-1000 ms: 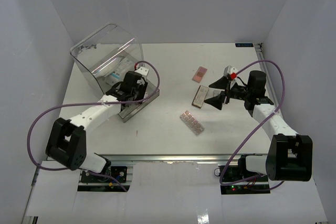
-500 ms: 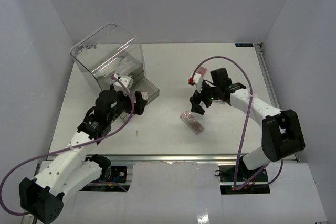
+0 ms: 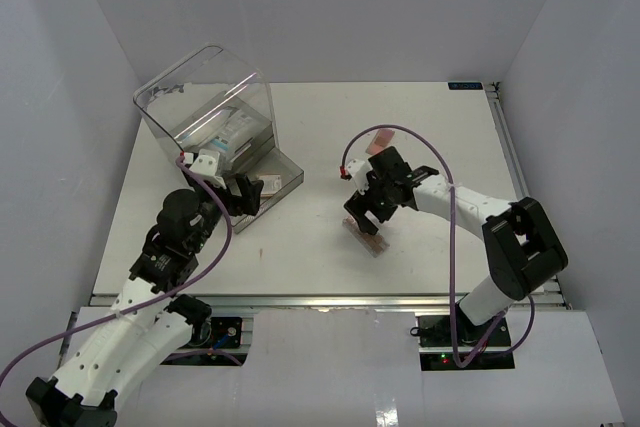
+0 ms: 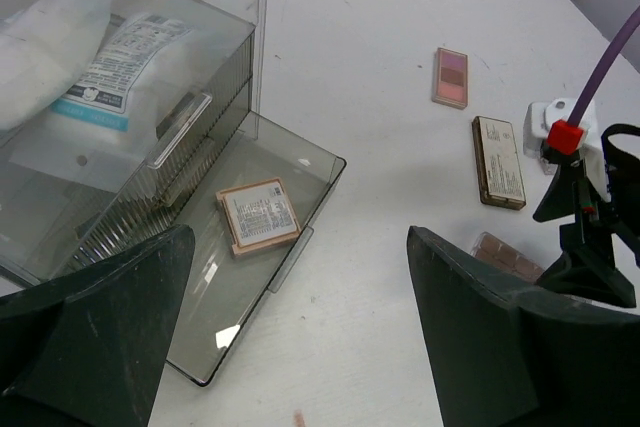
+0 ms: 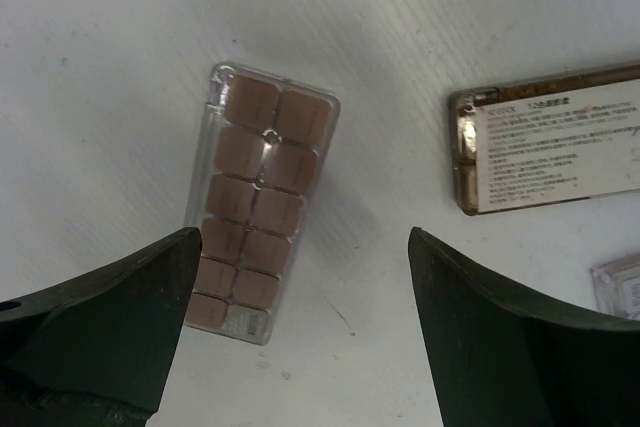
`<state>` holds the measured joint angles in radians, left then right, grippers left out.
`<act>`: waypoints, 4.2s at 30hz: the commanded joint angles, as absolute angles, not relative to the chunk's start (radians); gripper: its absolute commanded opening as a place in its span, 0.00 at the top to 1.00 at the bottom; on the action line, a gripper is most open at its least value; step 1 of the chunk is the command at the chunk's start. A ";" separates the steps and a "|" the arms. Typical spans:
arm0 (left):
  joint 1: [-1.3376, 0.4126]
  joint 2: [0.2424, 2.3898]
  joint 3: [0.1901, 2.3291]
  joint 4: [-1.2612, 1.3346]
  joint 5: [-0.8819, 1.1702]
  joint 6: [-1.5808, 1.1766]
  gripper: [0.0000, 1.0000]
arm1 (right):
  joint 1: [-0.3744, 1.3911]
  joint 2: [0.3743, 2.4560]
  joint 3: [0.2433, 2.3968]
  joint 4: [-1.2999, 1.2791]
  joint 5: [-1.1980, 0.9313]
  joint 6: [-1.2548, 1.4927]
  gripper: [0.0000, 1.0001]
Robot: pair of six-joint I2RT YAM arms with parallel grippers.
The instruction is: Organize the makeup
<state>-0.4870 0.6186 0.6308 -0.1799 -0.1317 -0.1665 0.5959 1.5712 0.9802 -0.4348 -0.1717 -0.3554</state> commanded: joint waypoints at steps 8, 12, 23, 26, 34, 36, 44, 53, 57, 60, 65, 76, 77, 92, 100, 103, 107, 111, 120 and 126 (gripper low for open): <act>-0.483 0.603 0.633 -0.181 -0.163 -0.169 0.02 | 0.730 1.524 0.878 -0.342 -0.043 -0.100 0.10; -0.483 0.604 0.632 -0.181 -0.169 -0.169 0.02 | 0.730 1.562 0.869 -0.310 0.033 -0.091 0.10; -0.483 0.604 0.632 -0.180 -0.164 -0.170 0.02 | 0.730 1.573 0.841 -0.285 0.035 -0.125 0.02; -0.483 0.599 0.632 -0.181 -0.164 -0.169 0.02 | 0.729 1.582 0.846 -0.289 0.009 -0.132 0.12; -0.483 0.576 0.630 -0.181 -0.171 -0.169 0.02 | 0.730 1.575 0.866 -0.312 -0.071 -0.163 0.45; -0.483 0.572 0.630 -0.180 -0.173 -0.169 0.02 | 0.730 1.570 0.888 -0.326 -0.072 -0.196 0.60; -0.483 0.534 0.627 -0.177 -0.198 -0.170 0.02 | 0.839 1.536 1.033 -0.370 -0.022 -0.538 0.84; -0.482 0.341 0.592 -0.157 -0.413 -0.174 0.02 | 1.007 1.722 1.404 -0.437 0.157 -1.070 0.86; -0.482 0.293 0.580 -0.149 -0.457 -0.170 0.02 | 1.060 1.862 1.612 -0.446 0.210 -1.221 0.83; -0.480 0.287 0.581 -0.149 -0.471 -0.166 0.02 | 1.102 1.958 1.686 -0.388 0.243 -1.316 0.83; -0.474 0.282 0.580 -0.149 -0.478 -0.164 0.02 | 1.135 2.096 1.792 -0.326 0.255 -1.401 0.76; -0.447 0.280 0.577 -0.140 -0.459 -0.162 0.02 | 1.132 2.150 1.694 -0.133 0.282 -1.452 0.13; -0.445 0.282 0.577 -0.140 -0.457 -0.162 0.02 | 1.132 2.144 1.687 -0.126 0.284 -1.446 0.10; -0.440 0.323 0.577 -0.132 -0.333 -0.156 0.02 | 0.836 1.780 1.543 -0.361 0.007 -0.847 0.10; -0.440 0.374 0.586 -0.136 -0.267 -0.159 0.02 | 0.352 1.721 1.362 -0.474 -0.457 -0.232 0.10; -0.440 0.383 0.585 -0.135 -0.255 -0.158 0.02 | 0.330 1.669 1.250 -0.427 -0.443 -0.164 0.10; -0.440 0.391 0.586 -0.135 -0.249 -0.155 0.02 | 0.333 1.608 1.163 -0.333 -0.150 0.053 0.10; -0.440 0.391 0.585 -0.135 -0.247 -0.155 0.02 | 0.326 1.662 1.182 -0.345 0.045 0.227 0.10; -0.440 0.390 0.584 -0.136 -0.258 -0.155 0.02 | 0.336 1.836 1.315 -0.391 0.066 0.324 0.10; -0.439 0.395 0.586 -0.136 -0.256 -0.151 0.02 | 0.372 1.890 1.350 -0.384 0.109 0.331 0.10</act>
<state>-0.4469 0.3866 0.5800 -0.1459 -0.2657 -0.1594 0.3406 1.8753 1.2921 -0.3882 0.0483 0.2933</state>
